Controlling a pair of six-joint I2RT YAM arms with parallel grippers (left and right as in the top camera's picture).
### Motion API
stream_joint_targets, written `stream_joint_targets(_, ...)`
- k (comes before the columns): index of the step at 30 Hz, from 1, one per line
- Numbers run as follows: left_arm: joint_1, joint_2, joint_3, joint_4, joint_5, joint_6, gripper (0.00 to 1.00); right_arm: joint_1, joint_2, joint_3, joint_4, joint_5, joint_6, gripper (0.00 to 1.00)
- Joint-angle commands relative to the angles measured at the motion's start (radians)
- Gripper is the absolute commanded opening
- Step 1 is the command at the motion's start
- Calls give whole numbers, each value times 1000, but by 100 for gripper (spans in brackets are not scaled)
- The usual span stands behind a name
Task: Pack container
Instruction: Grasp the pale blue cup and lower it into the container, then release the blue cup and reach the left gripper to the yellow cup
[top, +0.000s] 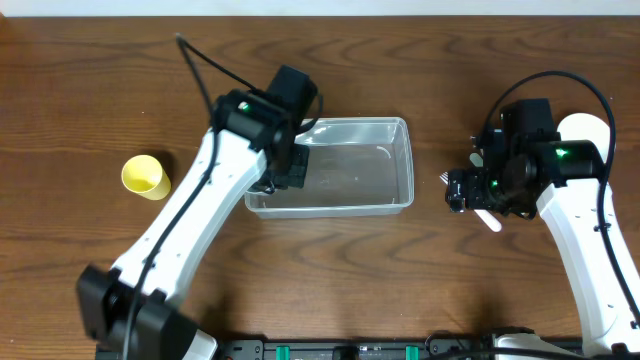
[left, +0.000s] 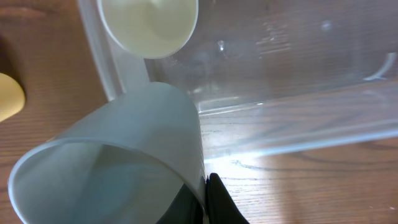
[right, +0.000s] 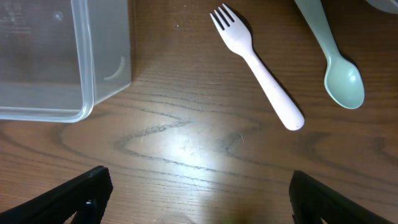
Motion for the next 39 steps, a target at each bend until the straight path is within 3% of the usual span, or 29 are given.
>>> stream_joint_targets(1,1,75,-9,3,-8,13,6,0,-5,17,-2,10,2,93)
stream_joint_targets(8,2,182,-47,64,-8,13,6,0,-5,17,-4,10,2,93)
stream_joint_targets(16,2,189,-175,203,-8,25,6,0,-5,17,-5,10,2,93)
stream_joint_targets(25,2,189,-200,252,-9,66,7,0,-5,17,-12,10,2,93)
stream_joint_targets(26,2,189,-200,256,-9,66,9,0,-5,17,-12,10,2,93)
stream_joint_targets(29,2,188,-196,269,-11,69,29,0,-5,17,-12,10,2,93)
stream_joint_targets(31,2,183,-181,269,-11,86,50,0,-5,17,-13,10,2,93)
stream_joint_targets(36,2,133,-122,238,-24,89,60,0,-5,17,-14,10,-7,93)
stream_joint_targets(39,2,58,-79,195,-103,88,64,0,-5,17,-16,11,-17,93)
